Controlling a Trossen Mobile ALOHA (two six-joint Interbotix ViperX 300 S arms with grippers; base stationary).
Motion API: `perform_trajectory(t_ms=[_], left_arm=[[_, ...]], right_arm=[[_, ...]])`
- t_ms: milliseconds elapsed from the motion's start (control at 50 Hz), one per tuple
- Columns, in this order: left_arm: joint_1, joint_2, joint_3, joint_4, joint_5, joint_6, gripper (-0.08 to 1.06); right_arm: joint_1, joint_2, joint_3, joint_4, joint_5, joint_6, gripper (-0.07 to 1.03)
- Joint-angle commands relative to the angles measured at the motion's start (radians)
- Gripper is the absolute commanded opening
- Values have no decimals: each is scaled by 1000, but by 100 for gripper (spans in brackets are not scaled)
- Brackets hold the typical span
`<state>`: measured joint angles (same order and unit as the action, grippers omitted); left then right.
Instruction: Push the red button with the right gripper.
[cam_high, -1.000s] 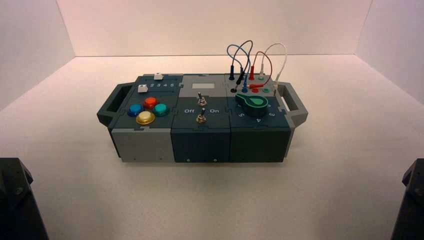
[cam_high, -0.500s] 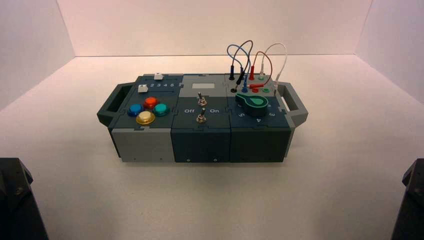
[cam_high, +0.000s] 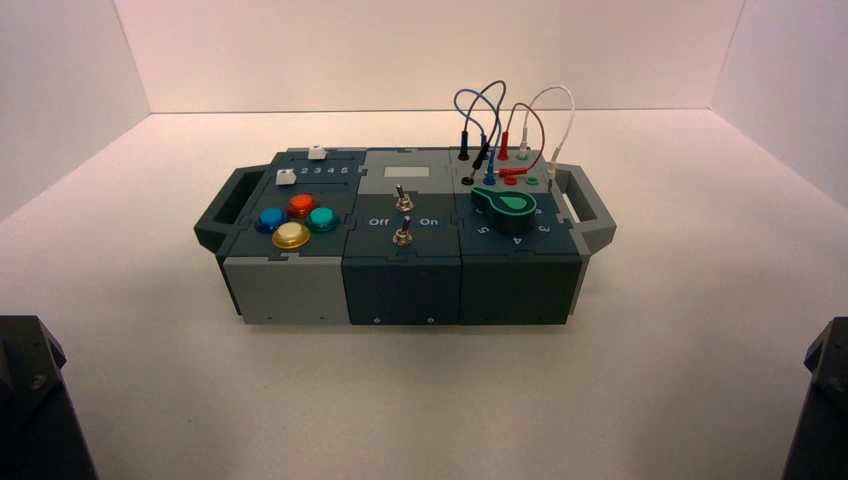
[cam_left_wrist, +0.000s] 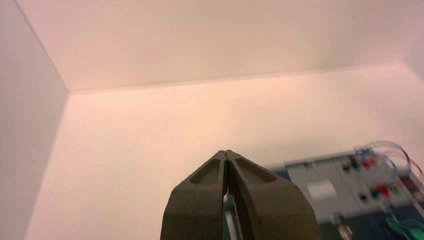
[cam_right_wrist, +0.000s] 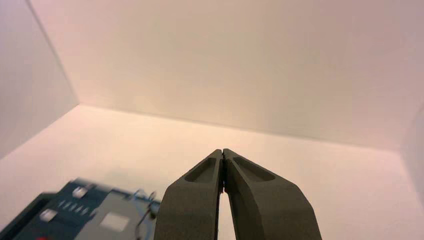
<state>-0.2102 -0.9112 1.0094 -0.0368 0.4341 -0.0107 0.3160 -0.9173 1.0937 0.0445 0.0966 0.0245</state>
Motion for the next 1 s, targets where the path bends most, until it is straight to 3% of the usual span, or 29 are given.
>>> perform_trajectory(t_ms=[20, 240, 400, 640, 1000], left_arm=[[-54, 44, -69, -9, 118, -2, -3], [-143, 141, -98, -11, 267, -2, -3], [-190, 233, -118, -11, 347, -2, -3], [-192, 302, -129, 6, 365, 6, -3], [-158, 307, -121, 17, 402, 6, -3]], right_arm=[[34, 44, -69, 18, 57, 3, -2], [133, 114, -112, 34, 95, 3, -2], [232, 252, -170, 54, 118, 3, -2], [353, 514, -293, 54, 132, -2, -2], [468, 775, -503, 55, 183, -3, -2]])
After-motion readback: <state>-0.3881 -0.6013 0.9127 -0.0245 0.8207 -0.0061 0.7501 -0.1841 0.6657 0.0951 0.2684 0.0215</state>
